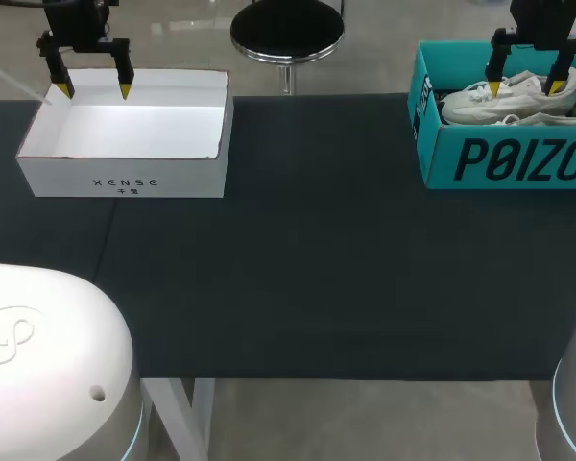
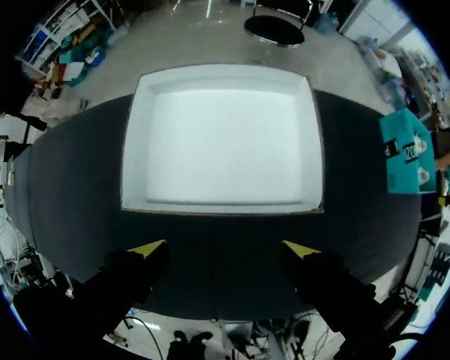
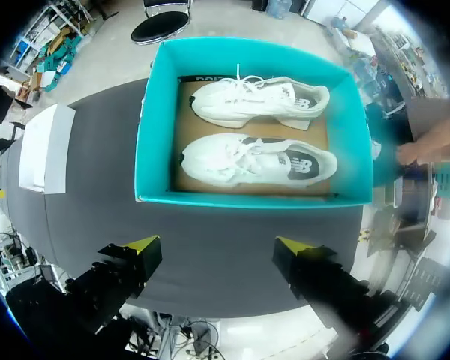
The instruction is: Take the shoe out of the shoebox, open the shoe tongue, remove and reinsert the insole, then place the shoe into the shoebox
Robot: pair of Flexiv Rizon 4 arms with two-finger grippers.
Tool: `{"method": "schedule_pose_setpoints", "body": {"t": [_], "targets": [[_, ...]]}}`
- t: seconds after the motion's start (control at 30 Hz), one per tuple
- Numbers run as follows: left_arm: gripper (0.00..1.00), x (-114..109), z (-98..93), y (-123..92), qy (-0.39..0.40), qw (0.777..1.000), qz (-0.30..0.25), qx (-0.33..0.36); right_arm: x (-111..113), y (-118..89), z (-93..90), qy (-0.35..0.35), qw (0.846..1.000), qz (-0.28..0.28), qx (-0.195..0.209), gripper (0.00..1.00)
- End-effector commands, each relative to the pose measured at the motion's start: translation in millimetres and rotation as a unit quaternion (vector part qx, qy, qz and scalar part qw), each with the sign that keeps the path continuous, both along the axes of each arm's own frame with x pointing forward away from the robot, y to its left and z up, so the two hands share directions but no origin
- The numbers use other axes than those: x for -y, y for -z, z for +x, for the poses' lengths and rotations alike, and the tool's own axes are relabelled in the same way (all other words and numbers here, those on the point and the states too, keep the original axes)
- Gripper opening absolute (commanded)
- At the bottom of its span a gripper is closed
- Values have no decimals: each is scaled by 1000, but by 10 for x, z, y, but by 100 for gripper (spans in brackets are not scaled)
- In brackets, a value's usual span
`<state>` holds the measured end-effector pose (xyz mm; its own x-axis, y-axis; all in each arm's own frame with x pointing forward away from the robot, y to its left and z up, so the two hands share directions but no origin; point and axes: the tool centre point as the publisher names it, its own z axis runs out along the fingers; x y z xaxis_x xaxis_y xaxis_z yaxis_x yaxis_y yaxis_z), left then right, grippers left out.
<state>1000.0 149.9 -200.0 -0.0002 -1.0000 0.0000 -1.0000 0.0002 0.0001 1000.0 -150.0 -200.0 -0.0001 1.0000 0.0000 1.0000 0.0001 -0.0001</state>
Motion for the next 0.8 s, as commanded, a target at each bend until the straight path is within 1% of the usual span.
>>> {"method": "schedule_pose_setpoints", "body": {"t": [0.03,0.13,0.17,0.23,0.33,0.37,0.43,0.47,0.53,0.6,0.73,0.8], "targets": [[100,0,0,0,0,1000,0,0,0,0,0,0,1000,0,0,100],[100,0,0,0,0,1000,0,0,0,0,0,0,1000,0,0,100],[100,0,0,0,0,1000,0,0,85,41,18,4,1000,1,0,100],[100,0,0,0,0,1000,0,0,238,132,51,5,1000,-12,-14,100],[100,0,0,0,0,1000,0,0,484,254,87,12,1000,-8,-24,100],[100,0,0,0,0,1000,0,0,558,283,96,20,999,-7,-30,100],[100,0,0,0,0,1000,0,0,704,328,126,21,999,3,-30,100],[100,0,0,0,0,1000,0,0,773,353,144,29,999,-2,-35,100],[100,0,0,0,0,1000,0,0,902,375,190,29,999,6,-26,100],[100,0,0,0,0,1000,0,0,969,380,238,43,999,3,-28,100],[100,0,0,0,0,1000,0,0,1105,360,376,50,999,7,-4,100],[100,0,0,0,0,1000,0,0,1190,384,428,62,998,1,-10,100]]}}
